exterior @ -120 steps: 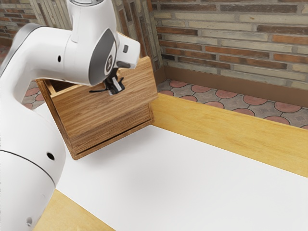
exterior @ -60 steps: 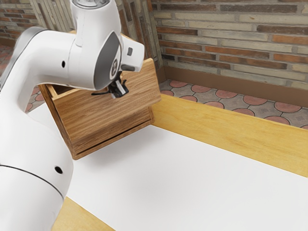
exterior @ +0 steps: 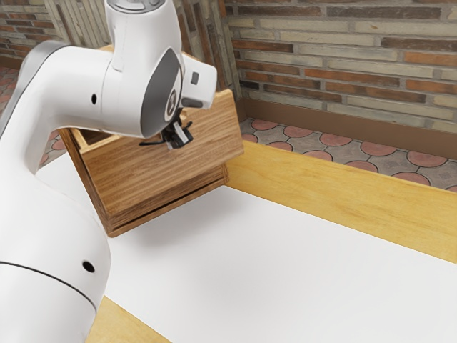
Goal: Pull the drawer handle with one arm to open the drawer
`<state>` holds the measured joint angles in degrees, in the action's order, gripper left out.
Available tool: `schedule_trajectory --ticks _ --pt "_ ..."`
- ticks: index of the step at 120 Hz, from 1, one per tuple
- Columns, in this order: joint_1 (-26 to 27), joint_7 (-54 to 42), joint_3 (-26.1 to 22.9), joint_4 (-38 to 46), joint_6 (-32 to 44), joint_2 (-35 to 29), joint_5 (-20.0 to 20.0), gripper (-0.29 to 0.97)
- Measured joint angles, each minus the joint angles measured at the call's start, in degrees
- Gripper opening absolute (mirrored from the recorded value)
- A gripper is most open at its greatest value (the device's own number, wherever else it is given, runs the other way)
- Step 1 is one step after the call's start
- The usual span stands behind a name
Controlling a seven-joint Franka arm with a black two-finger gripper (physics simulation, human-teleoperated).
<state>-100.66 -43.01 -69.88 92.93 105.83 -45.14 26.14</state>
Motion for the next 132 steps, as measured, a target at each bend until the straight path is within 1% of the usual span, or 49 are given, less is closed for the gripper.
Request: schedule_trajectory --ticks 40,132 --pt "2.07 0.81 1.0 0.19 -0.83 -0.94 0.13 -0.01" --pt "4.92 3.44 1.71 0.09 -2.57 -2.16 0.19 0.0"
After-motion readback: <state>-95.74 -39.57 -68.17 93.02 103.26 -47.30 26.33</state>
